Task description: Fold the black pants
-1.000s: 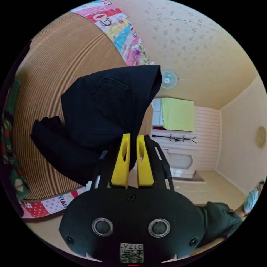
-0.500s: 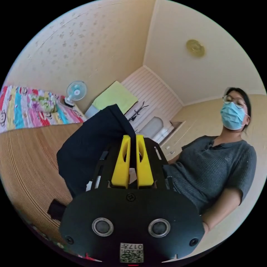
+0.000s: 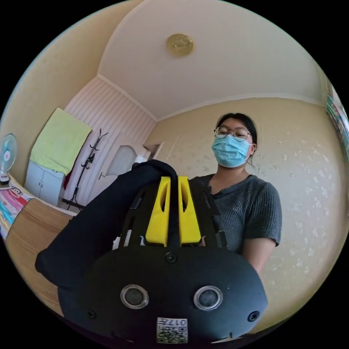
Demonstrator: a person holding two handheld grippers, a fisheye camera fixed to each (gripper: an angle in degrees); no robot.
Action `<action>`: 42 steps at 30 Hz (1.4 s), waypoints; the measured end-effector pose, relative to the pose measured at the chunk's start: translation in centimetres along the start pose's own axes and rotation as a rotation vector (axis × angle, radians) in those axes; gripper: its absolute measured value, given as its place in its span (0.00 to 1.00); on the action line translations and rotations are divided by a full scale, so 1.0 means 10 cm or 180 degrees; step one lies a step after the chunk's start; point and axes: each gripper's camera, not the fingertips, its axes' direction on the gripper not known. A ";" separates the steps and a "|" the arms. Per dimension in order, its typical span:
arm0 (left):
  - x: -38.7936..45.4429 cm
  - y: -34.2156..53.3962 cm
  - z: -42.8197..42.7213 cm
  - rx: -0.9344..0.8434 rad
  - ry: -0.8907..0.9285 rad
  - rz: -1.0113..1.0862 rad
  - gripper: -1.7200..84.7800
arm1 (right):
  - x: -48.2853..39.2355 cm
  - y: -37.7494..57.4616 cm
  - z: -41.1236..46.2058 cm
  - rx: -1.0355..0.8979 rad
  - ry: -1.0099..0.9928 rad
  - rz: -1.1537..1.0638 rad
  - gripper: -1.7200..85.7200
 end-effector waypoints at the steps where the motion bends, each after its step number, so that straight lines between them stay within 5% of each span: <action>1: -0.06 0.02 0.18 -0.0134 0.0114 0.0010 0.06 | -0.10 -0.05 0.05 0.0065 0.0096 -0.0092 0.28; 5: -0.29 0.08 0.77 -0.0728 0.0063 -0.0217 0.07 | -0.46 -0.26 0.16 0.0296 0.0348 -0.0636 0.24; 9: -0.44 0.20 1.09 -0.1006 -0.0119 -0.0380 0.07 | -0.67 -0.44 0.58 -0.0207 0.0272 -0.1302 0.16; 15: -0.60 0.60 1.17 -0.0600 -0.0137 -0.0751 0.07 | -0.43 -0.52 0.95 0.0086 -0.0221 -0.0801 0.07; 21: -0.46 1.05 0.87 0.0203 -0.0934 -0.1003 0.06 | -0.35 -0.59 1.06 0.0372 0.0299 -0.0339 0.06; 26: -0.19 1.46 0.65 0.0042 -0.2413 -0.1555 0.09 | -0.07 -0.64 0.81 0.0890 0.0384 0.0072 0.06; 29: -0.15 1.71 0.62 -0.0126 -0.2748 -0.1856 0.16 | -0.02 -0.73 0.55 0.1205 0.0326 0.0047 0.06; 36: -0.52 2.19 0.97 -0.0760 -0.2634 -0.2338 0.29 | -0.02 -1.13 -0.02 0.1660 0.0304 0.0089 0.05; 40: -0.81 2.08 1.76 -0.1331 -0.2633 -0.1753 0.33 | -0.06 -1.36 -0.27 0.1851 0.0375 0.0163 0.05; 42: -0.83 1.99 2.02 -0.1177 -0.2690 -0.1432 0.33 | -0.08 -1.43 -0.35 0.1907 0.0532 0.0296 0.05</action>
